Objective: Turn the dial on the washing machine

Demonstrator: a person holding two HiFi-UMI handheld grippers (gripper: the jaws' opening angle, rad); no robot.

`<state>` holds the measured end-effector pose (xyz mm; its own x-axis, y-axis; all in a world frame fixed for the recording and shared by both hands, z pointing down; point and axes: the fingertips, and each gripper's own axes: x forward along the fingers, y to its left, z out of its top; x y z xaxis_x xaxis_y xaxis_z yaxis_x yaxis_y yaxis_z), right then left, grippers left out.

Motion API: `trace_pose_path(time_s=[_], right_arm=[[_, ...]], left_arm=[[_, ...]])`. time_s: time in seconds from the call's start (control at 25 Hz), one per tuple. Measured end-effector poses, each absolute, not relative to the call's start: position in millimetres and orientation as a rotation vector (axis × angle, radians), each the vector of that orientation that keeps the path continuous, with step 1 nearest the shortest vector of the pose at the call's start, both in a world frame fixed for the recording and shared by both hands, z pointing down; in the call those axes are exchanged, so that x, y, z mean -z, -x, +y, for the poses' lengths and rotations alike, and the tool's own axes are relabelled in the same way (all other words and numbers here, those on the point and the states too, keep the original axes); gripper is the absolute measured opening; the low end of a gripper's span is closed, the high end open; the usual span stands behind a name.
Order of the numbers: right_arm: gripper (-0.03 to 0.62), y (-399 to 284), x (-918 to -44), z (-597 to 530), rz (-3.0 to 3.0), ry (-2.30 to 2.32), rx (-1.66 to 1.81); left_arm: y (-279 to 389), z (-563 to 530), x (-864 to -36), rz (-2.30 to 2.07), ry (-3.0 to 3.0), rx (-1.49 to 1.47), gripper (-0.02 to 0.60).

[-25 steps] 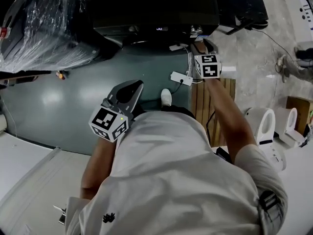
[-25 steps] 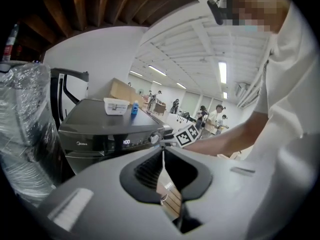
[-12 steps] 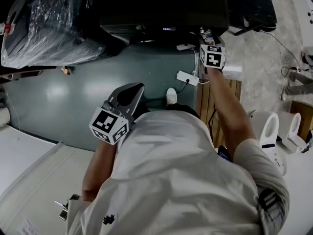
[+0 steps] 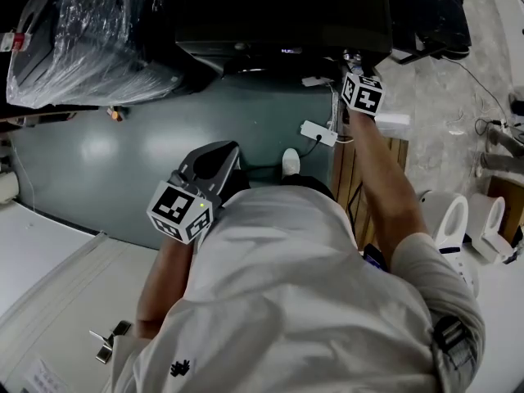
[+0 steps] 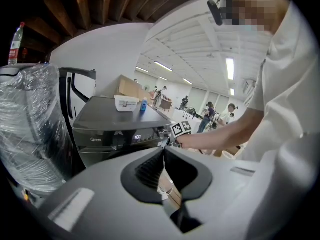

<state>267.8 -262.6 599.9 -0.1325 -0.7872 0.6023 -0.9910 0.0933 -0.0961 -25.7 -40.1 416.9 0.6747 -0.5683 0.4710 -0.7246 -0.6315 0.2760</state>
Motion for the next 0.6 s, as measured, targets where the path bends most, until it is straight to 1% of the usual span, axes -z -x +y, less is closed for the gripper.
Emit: trace_pose_path(time_s=[0.36, 0.44, 0.6], right_arm=[[0.242, -271.7, -601.9, -262.2, -2.128, -1.828, -0.987], [0.242, -272.3, -597.7, -261.2, -2.137, -1.839, -0.965], [0.253, -275.6, -593.4, -254.1, -2.088, -1.815, -0.772]], left_arm=[[21.1, -43.8, -418.3, -0.987, -2.448, -0.475, 0.057], [19.8, -43.1, -419.0, -0.982, -2.449, -0.478, 0.057], [17.2, -42.2, -421.0, -0.971, -2.450, -0.486, 0.057]])
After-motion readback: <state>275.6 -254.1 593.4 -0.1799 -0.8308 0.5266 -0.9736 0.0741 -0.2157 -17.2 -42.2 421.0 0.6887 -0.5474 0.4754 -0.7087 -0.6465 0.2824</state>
